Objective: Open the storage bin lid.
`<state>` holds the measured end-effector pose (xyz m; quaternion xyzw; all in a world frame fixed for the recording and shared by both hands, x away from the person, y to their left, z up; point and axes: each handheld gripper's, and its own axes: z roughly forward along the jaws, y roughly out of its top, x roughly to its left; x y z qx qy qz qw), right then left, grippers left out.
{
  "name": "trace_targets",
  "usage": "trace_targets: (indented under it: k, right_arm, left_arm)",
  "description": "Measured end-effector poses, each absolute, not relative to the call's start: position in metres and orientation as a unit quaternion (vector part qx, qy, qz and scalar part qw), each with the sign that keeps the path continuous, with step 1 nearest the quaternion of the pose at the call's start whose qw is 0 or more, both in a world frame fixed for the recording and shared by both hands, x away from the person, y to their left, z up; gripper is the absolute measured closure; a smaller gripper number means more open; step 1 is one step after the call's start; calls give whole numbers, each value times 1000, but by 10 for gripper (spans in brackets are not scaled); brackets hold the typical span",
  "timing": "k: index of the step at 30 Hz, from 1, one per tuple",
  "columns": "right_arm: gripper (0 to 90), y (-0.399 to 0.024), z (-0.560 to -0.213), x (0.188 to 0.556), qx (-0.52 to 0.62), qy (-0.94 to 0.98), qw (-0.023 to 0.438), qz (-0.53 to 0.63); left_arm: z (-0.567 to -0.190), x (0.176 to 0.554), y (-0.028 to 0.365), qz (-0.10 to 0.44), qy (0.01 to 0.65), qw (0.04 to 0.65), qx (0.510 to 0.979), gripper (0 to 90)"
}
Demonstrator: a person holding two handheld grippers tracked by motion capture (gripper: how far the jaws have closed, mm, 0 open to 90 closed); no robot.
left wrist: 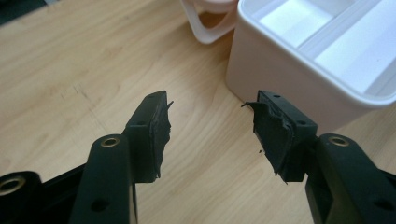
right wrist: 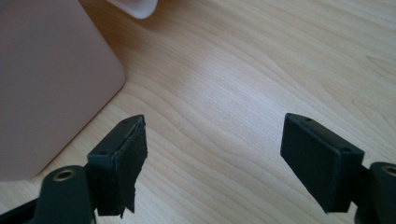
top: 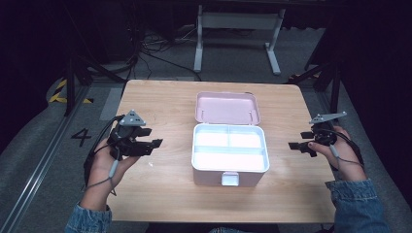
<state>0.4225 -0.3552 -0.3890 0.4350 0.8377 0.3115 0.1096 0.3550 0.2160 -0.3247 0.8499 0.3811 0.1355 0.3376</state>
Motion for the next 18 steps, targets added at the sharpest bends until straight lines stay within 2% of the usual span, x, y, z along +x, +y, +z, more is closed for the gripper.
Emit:
trace_targets:
  k: [8, 12, 18]
  right_arm:
    - [226, -364, -392, 418, 439, 838, 110, 305]
    - [228, -366, -396, 417, 443, 839, 108, 297]
    - [229, -367, -398, 417, 444, 839, 106, 297]
  left_arm:
    - [-364, 364, 227, 119, 431, 272, 852, 457]
    - [-377, 365, 228, 135, 437, 237, 857, 454]
    - [-390, 370, 235, 112, 450, 242, 852, 446]
